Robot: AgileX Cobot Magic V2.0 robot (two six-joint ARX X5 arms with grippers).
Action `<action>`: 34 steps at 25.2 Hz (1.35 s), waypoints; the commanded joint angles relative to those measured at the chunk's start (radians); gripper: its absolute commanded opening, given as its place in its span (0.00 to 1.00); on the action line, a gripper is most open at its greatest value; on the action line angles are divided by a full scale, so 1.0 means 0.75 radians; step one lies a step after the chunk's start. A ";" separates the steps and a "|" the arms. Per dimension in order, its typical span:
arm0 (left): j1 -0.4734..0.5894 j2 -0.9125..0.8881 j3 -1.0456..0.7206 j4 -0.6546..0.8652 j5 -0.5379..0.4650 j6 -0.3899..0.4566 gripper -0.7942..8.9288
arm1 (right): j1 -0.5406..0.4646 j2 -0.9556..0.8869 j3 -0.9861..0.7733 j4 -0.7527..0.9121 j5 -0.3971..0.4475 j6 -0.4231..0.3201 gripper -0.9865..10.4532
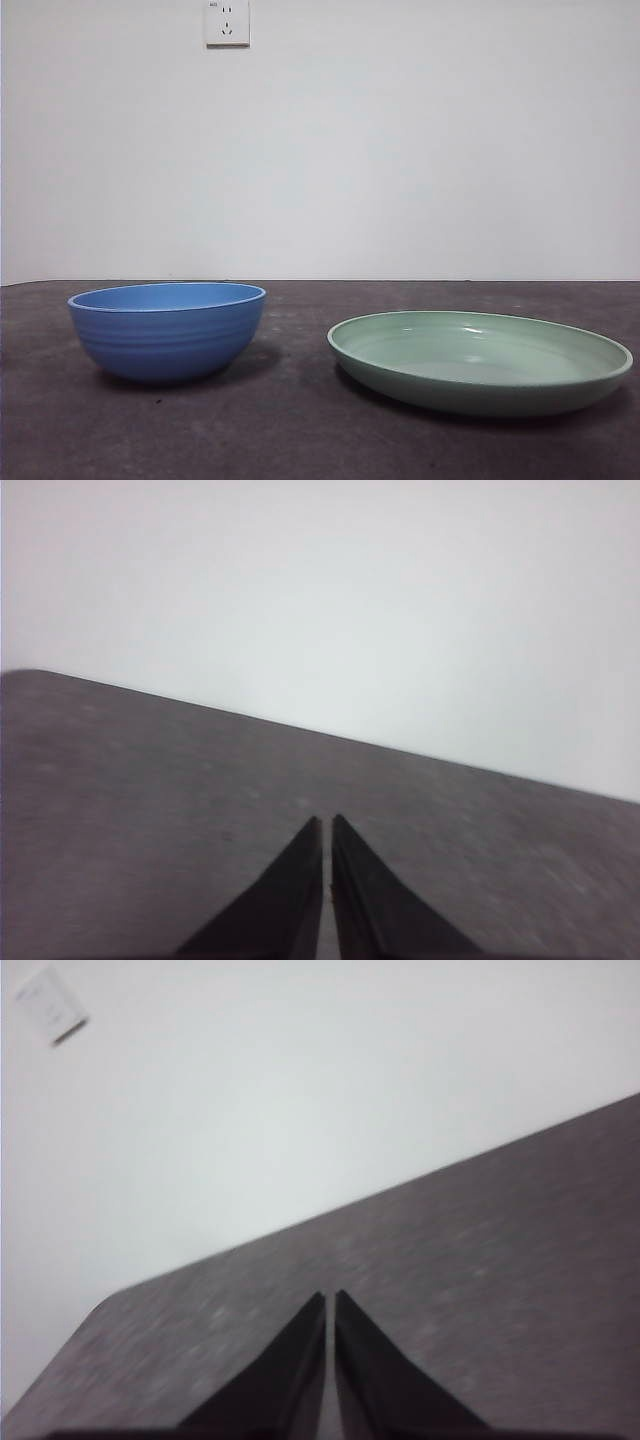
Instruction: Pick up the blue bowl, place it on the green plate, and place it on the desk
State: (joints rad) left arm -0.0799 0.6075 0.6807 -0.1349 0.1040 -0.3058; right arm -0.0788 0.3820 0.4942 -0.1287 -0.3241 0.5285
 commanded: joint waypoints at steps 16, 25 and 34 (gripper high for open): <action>-0.119 0.365 0.343 -0.478 0.570 -0.003 0.10 | 0.280 0.475 0.488 -0.315 -0.336 -0.332 0.10; -0.173 0.393 0.343 -0.569 0.755 0.038 0.11 | 0.339 0.481 0.498 -0.455 -0.531 -0.363 0.10; -0.209 0.393 0.343 -0.598 0.756 0.084 0.29 | 0.339 0.482 0.498 -0.612 -0.544 -0.393 0.10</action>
State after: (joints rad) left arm -0.2325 0.8963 0.9165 -0.5896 0.6621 -0.2665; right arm 0.1703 0.7376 0.8505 -0.5941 -0.7307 0.2531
